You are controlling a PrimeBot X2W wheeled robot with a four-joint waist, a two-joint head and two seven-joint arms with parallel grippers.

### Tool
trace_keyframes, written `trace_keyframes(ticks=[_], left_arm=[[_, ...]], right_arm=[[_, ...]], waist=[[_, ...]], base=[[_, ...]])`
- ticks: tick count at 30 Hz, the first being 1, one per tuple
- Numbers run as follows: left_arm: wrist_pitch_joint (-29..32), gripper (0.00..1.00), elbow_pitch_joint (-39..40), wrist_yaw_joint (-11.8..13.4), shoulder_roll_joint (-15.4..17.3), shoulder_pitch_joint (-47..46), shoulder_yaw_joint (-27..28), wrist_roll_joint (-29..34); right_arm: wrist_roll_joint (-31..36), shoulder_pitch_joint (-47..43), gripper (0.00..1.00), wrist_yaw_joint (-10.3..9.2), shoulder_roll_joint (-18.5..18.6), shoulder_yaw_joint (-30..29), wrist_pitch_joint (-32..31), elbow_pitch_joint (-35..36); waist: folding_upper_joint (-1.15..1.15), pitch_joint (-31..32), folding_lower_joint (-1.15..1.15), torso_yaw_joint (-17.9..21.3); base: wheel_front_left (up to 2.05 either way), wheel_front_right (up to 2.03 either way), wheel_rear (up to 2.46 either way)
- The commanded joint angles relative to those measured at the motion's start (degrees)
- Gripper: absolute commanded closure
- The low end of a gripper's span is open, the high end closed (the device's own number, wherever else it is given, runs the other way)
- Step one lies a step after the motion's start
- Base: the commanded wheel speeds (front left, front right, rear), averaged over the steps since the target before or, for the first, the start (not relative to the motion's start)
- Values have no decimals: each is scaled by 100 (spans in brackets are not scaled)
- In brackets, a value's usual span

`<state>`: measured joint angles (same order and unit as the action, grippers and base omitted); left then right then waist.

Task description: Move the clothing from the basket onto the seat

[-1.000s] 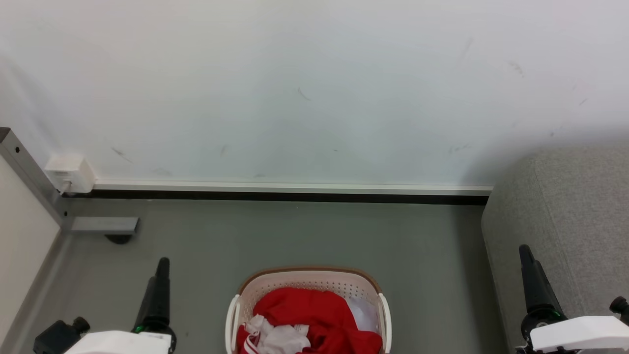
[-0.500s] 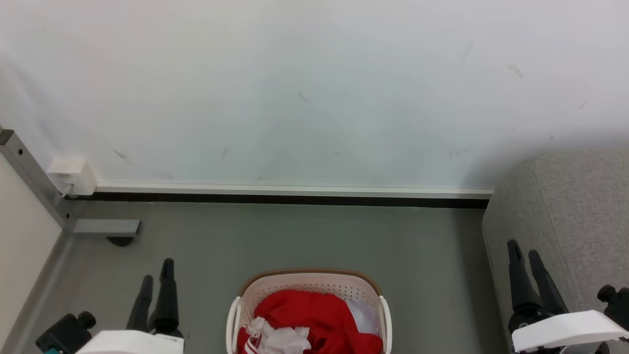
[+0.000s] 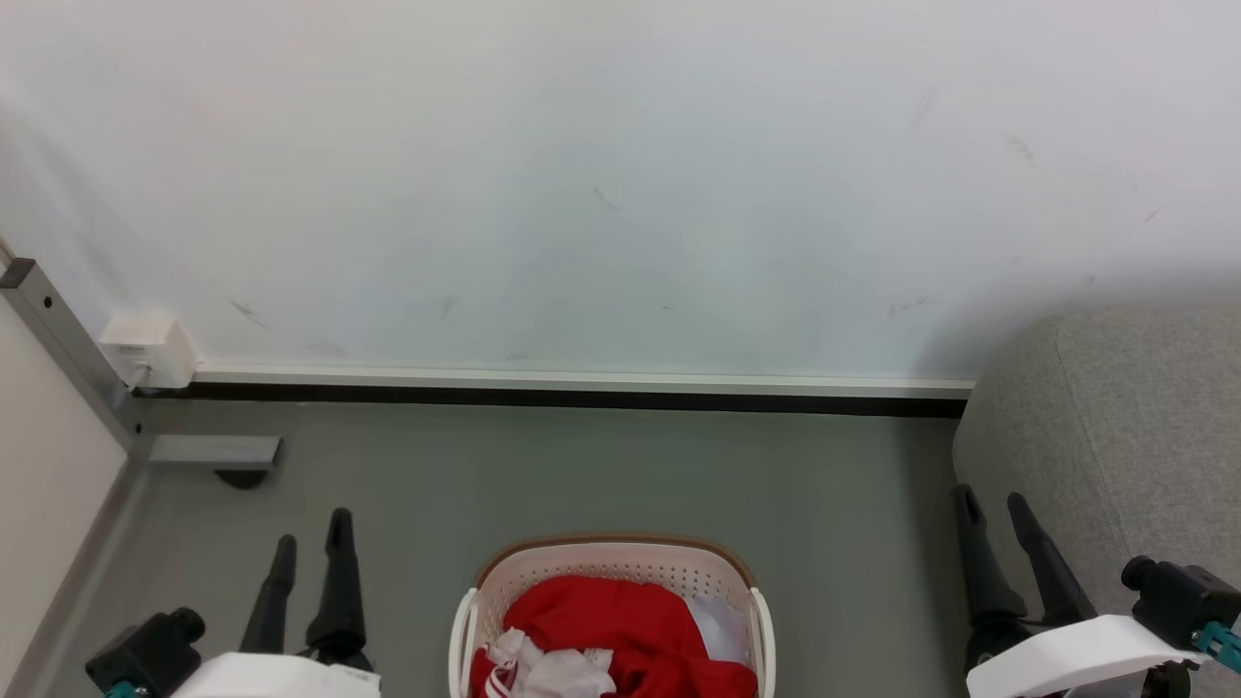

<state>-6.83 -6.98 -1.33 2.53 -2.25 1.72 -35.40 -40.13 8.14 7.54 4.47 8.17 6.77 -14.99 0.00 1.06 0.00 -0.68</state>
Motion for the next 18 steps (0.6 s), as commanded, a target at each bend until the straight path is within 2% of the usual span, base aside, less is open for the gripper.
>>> trace_keyframes(ticks=[1, 18], left_arm=[[-63, 0, 54, 3, 45, 14, 14, 204], [-326, 0, -12, 67, 47, 67, -66, 1303]], right_arm=[[193, 134, 0, -5, 61, 41, 68, 12], [1152, 156, 0, -6, 7, 107, 328, 19]], waist=[[0, 5, 0, -2], [0, 47, 0, -20]], base=[[0, 0, 0], [0, 0, 0]])
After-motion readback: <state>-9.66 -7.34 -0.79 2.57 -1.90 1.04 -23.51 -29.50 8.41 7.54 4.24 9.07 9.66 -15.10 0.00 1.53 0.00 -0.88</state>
